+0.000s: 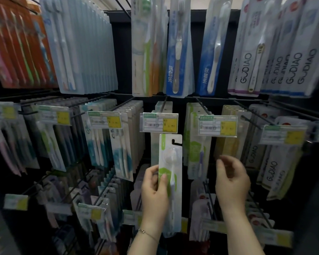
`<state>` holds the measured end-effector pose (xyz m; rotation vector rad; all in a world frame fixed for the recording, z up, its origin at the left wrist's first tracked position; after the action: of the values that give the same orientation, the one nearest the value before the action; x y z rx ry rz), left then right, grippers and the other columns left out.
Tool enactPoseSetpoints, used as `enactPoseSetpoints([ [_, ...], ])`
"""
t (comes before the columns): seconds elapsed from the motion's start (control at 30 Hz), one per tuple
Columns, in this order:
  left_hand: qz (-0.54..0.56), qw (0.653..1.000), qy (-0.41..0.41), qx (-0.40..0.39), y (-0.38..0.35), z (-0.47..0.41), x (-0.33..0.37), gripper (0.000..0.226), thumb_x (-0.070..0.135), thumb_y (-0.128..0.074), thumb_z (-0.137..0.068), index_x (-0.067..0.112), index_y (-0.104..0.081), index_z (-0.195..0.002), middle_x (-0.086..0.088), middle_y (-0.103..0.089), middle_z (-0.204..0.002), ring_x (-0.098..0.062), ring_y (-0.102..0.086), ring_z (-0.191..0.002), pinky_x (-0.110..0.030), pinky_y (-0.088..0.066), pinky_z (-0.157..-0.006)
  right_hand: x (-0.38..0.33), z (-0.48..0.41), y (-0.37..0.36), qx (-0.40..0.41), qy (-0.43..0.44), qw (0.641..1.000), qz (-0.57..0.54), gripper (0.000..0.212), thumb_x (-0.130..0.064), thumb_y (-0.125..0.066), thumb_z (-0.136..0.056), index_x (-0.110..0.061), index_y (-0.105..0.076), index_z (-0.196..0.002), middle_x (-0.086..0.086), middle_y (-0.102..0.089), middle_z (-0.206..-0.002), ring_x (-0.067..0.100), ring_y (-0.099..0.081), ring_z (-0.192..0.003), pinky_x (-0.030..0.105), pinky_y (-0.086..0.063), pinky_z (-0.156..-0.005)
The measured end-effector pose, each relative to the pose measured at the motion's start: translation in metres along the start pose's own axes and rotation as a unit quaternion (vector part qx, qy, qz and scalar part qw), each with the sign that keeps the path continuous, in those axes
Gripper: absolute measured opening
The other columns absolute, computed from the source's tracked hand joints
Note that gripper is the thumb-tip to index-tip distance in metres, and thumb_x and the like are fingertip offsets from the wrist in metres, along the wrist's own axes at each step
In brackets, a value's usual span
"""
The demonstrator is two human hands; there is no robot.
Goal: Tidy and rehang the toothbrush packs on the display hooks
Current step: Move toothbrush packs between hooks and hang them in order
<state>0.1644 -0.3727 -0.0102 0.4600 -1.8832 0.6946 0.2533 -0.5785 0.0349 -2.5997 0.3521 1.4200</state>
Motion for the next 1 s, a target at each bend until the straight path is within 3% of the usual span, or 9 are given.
enactPoseSetpoints([
  [0.07, 0.008, 1.000, -0.003, -0.009, -0.011, -0.001, 0.005, 0.013, 0.014, -0.059, -0.099, 0.022, -0.062, -0.109, 0.006, -0.075, -0.098, -0.006, -0.071, -0.091, -0.024, -0.057, -0.078, -0.003, 0.004, -0.013, -0.093, -0.010, 0.994, -0.047, 0.014, -0.011, -0.065, -0.092, -0.024, -0.069, -0.089, -0.008, -0.070, -0.077, 0.009, -0.064, -0.069, 0.016, -0.050, -0.063],
  [0.17, 0.031, 0.999, -0.005, -0.035, -0.027, -0.005, 0.013, 0.015, 0.011, -0.059, -0.099, 0.021, -0.060, -0.111, 0.005, -0.076, -0.096, -0.010, -0.072, -0.090, -0.026, -0.058, -0.077, -0.003, 0.015, -0.033, -0.209, -0.049, 0.973, -0.082, 0.011, -0.009, -0.066, -0.091, -0.017, -0.073, -0.087, 0.005, -0.067, -0.061, 0.017, -0.054, -0.044, 0.026, -0.045, -0.046],
  [0.3, 0.044, 0.997, -0.001, -0.071, -0.042, -0.010, 0.019, 0.016, 0.010, -0.058, -0.100, 0.023, -0.059, -0.109, -0.001, -0.076, -0.090, -0.014, -0.071, -0.083, -0.029, -0.056, -0.073, 0.003, 0.025, -0.042, -0.257, -0.070, 0.959, -0.099, 0.008, -0.012, -0.064, -0.092, -0.012, -0.072, -0.089, -0.002, -0.058, -0.049, 0.017, -0.049, -0.040, 0.029, -0.042, -0.043],
  [0.43, 0.040, 0.992, 0.007, -0.119, -0.050, -0.013, 0.022, 0.018, 0.010, -0.059, -0.099, 0.021, -0.060, -0.114, -0.005, -0.077, -0.099, -0.018, -0.074, -0.093, -0.029, -0.059, -0.078, 0.006, 0.021, -0.039, -0.232, -0.059, 0.967, -0.082, 0.011, -0.011, -0.061, -0.095, -0.011, -0.070, -0.088, -0.009, -0.061, -0.054, 0.001, -0.053, -0.048, 0.019, -0.040, -0.048],
  [0.57, 0.010, 0.993, -0.002, -0.120, -0.036, -0.019, 0.024, 0.023, 0.009, -0.059, -0.099, 0.026, -0.061, -0.115, -0.005, -0.073, -0.105, -0.014, -0.072, -0.097, -0.026, -0.057, -0.084, 0.008, 0.011, -0.032, -0.174, -0.047, 0.981, -0.067, 0.009, -0.015, -0.062, -0.095, -0.016, -0.070, -0.091, -0.001, -0.074, -0.081, 0.011, -0.070, -0.076, 0.026, -0.053, -0.065],
  [0.67, -0.008, 0.995, -0.023, -0.092, -0.010, -0.031, 0.029, 0.018, 0.006, -0.057, -0.100, 0.021, -0.061, -0.109, -0.006, -0.074, -0.098, -0.013, -0.072, -0.086, -0.025, -0.057, -0.083, 0.005, 0.003, -0.026, -0.121, -0.043, 0.990, -0.061, 0.011, -0.014, -0.060, -0.095, -0.018, -0.069, -0.091, -0.006, -0.072, -0.082, 0.002, -0.067, -0.075, 0.016, -0.050, -0.062],
  [0.77, -0.029, 0.996, -0.022, -0.082, 0.019, -0.042, 0.032, 0.015, 0.009, -0.057, -0.100, 0.021, -0.062, -0.106, -0.003, -0.074, -0.091, -0.015, -0.071, -0.081, -0.031, -0.058, -0.082, 0.010, -0.003, -0.026, -0.078, -0.053, 0.994, -0.047, 0.010, -0.016, -0.059, -0.097, -0.016, -0.068, -0.093, 0.000, -0.070, -0.088, 0.009, -0.064, -0.077, 0.023, -0.046, -0.062],
  [0.87, -0.109, 0.986, -0.060, -0.110, 0.043, -0.052, 0.043, 0.012, 0.015, -0.057, -0.101, 0.026, -0.062, -0.105, 0.002, -0.071, -0.089, -0.010, -0.068, -0.081, -0.031, -0.059, -0.080, 0.021, -0.004, -0.030, -0.034, -0.061, 0.997, -0.041, 0.009, -0.016, -0.058, -0.098, -0.018, -0.066, -0.093, 0.001, -0.068, -0.089, 0.013, -0.061, -0.079, 0.014, -0.050, -0.060],
  [1.0, -0.294, 0.929, -0.180, -0.137, 0.074, -0.067, 0.063, 0.009, 0.022, -0.057, -0.101, 0.027, -0.060, -0.107, 0.007, -0.064, -0.082, -0.009, -0.062, -0.078, -0.027, -0.053, -0.067, 0.032, -0.006, -0.033, 0.018, -0.078, 0.996, -0.048, 0.009, -0.015, -0.059, -0.097, -0.013, -0.066, -0.102, -0.011, -0.069, -0.079, -0.004, -0.059, -0.067, 0.001, -0.042, -0.056],
])
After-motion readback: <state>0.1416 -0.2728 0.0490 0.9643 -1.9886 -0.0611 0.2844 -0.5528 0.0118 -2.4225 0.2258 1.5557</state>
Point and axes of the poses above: each hand's wrist, its own z-axis away from the middle knuckle, its own y-axis out of the back of the hand, x = y × z, the point moved 7 cm from there along -z, towards the middle knuckle
